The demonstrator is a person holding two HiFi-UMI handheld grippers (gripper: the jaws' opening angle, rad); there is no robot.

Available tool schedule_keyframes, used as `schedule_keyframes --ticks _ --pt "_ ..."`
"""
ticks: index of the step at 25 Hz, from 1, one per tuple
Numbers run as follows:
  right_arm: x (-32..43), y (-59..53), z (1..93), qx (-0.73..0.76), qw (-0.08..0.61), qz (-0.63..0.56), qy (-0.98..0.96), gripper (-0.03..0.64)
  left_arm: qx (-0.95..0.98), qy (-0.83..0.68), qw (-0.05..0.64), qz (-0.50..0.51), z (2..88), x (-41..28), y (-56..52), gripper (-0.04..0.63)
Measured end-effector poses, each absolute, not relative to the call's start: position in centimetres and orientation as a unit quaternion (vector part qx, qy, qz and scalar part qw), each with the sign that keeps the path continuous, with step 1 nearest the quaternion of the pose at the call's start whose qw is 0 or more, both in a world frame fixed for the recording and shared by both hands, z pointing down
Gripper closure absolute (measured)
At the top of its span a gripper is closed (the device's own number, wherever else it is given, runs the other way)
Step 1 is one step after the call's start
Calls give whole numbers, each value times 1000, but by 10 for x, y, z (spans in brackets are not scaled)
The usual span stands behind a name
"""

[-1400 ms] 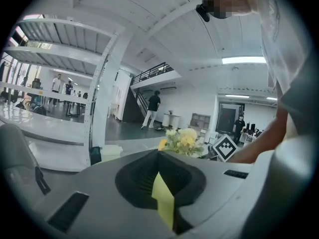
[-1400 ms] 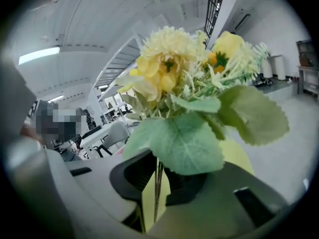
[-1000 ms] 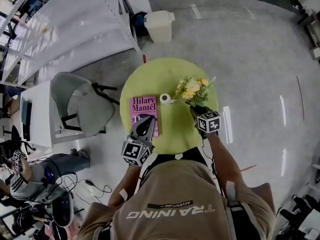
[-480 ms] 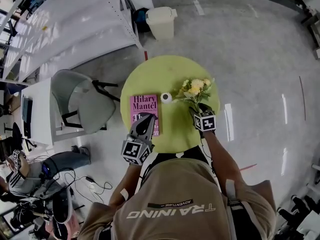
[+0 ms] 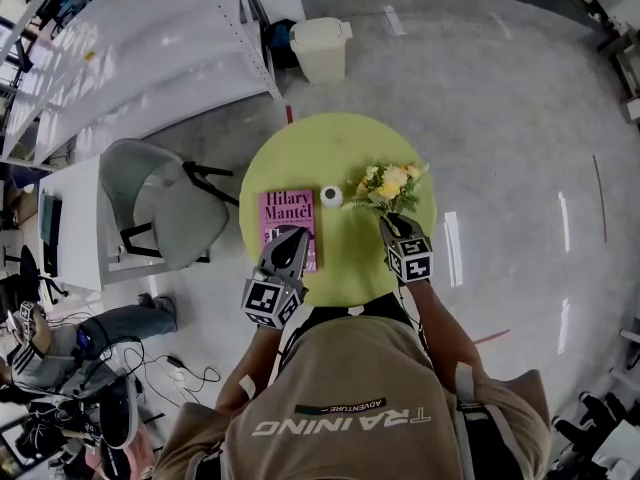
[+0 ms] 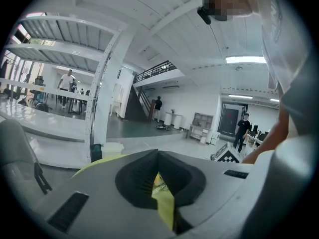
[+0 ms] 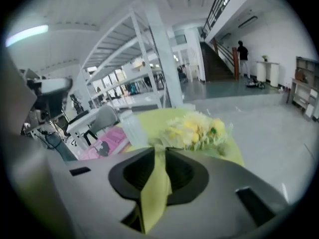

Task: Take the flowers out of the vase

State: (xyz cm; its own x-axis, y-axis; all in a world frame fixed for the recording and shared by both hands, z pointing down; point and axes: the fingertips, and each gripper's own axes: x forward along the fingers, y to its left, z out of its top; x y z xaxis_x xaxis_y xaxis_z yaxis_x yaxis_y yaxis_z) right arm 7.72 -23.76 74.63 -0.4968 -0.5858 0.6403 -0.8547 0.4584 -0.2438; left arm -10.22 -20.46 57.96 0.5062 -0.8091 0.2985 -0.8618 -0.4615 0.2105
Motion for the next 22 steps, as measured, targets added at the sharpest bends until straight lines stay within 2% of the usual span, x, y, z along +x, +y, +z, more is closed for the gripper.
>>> schedule_keyframes --ticks 1,4,5,10,15,22 --pt "73 -238 728 437 215 255 -836 568 851 -491 168 77 579 -103 -204 589" --pt "60 -236 680 413 165 201 -873 585 852 -493 163 74 575 -107 -203 589" --pt "54 -235 665 402 153 188 -883 612 852 -493 162 72 574 -109 -202 589" --pt "28 -224 598 334 85 156 -926 614 852 -496 155 64 567 -114 -197 589" --pt "15 -216 539 292 -9 176 -940 615 851 -501 148 55 557 -117 -191 589" --pt "-3 -196 497 279 48 82 -956 614 849 -510 133 45 544 -120 -180 589"
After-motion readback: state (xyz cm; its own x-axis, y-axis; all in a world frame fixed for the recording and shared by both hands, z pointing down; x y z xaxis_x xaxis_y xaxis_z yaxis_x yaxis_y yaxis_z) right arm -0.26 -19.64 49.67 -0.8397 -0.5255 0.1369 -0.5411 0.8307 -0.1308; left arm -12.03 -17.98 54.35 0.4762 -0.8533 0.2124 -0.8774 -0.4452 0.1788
